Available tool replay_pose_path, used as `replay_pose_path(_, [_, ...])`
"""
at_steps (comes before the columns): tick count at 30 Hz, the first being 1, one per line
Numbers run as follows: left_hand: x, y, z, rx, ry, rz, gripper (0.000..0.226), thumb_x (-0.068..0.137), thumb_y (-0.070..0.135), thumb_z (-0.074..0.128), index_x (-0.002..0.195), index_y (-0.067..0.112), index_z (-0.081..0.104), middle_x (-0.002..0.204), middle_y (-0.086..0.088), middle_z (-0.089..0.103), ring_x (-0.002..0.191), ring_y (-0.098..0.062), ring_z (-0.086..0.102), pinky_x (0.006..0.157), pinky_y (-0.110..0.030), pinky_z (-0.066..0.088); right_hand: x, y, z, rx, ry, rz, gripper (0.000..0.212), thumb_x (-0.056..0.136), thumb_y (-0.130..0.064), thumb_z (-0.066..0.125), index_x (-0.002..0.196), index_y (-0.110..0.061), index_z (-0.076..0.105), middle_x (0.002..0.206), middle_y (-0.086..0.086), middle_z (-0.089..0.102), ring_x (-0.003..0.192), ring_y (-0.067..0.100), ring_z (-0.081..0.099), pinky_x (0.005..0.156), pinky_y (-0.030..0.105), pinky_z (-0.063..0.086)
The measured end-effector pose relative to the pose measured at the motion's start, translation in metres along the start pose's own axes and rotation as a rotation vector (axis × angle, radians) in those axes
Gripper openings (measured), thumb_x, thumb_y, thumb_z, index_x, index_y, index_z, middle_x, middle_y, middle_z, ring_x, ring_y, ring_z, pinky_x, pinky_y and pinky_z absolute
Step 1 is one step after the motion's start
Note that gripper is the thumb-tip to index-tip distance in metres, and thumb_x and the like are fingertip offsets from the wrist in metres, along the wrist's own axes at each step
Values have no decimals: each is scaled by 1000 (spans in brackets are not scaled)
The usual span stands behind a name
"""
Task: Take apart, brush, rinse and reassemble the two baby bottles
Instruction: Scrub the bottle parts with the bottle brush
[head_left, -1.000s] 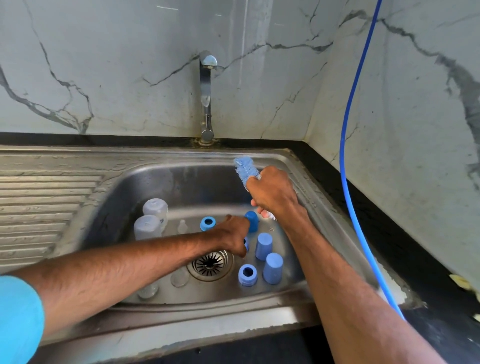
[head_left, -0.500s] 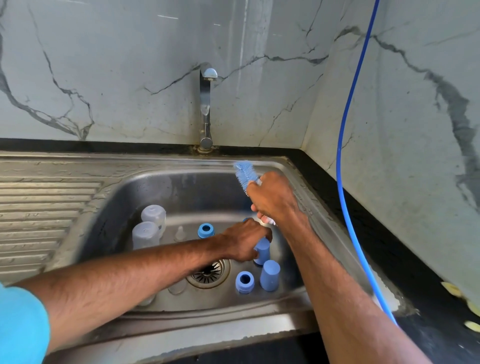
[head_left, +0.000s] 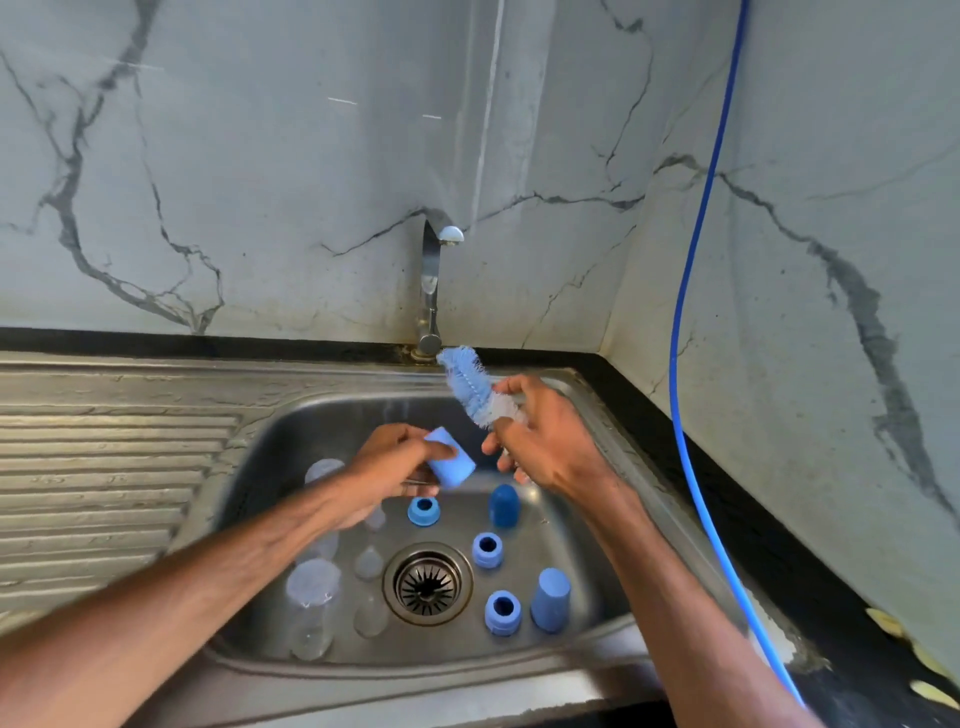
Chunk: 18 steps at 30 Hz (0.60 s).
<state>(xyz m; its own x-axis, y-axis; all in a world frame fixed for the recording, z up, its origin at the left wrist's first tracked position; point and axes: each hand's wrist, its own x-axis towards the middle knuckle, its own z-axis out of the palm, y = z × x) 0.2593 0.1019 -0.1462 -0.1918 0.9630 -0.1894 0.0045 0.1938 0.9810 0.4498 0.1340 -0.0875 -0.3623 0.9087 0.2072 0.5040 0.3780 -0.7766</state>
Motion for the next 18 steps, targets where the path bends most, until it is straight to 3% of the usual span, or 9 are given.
replay_pose_path(2, [0,4,-15,-182,57,-47,33,91,22,74,115,1,66,90,-20,77,72,-24,73,67,-33,61,-2,-2,2,-74,-24,-24,41,87,-9,64,122,-28,57,104,-1,73,60,11,74,48,21,53])
replay_pose_path(4, [3,7,-30,-338,97,-59,31,96,25,68,116,2,64,95,-22,75,75,-24,70,62,-30,58,-3,-3,8,-176,-47,-69,41,92,-11,67,125,-34,58,117,-10,67,76,10,76,64,29,62])
replay_pose_path(6, [8,8,-41,-456,131,-63,31,99,25,63,120,2,63,101,-22,71,82,-25,68,66,-30,56,-6,-5,15,-247,-53,-126,43,93,-16,68,126,-40,59,114,-21,63,92,8,73,81,39,64])
replay_pose_path(11, [13,3,-60,-732,165,-109,29,101,29,61,115,3,64,103,-20,72,90,-25,70,68,-31,59,-11,-11,22,-372,-58,-221,41,92,-20,71,123,-46,63,109,-27,57,107,2,60,91,38,59])
replay_pose_path(15, [14,1,-63,-688,136,-53,28,96,28,68,111,5,65,98,-19,76,86,-26,74,72,-34,62,-14,-14,23,-456,-1,-232,42,93,-18,69,128,-41,66,119,-24,68,106,3,65,93,36,58])
replay_pose_path(18, [12,3,-47,-600,73,-16,39,87,26,79,116,3,65,100,-19,75,83,-24,75,72,-33,63,-15,-14,25,-555,31,-233,44,92,-18,68,130,-39,67,124,-17,71,113,12,66,95,35,55])
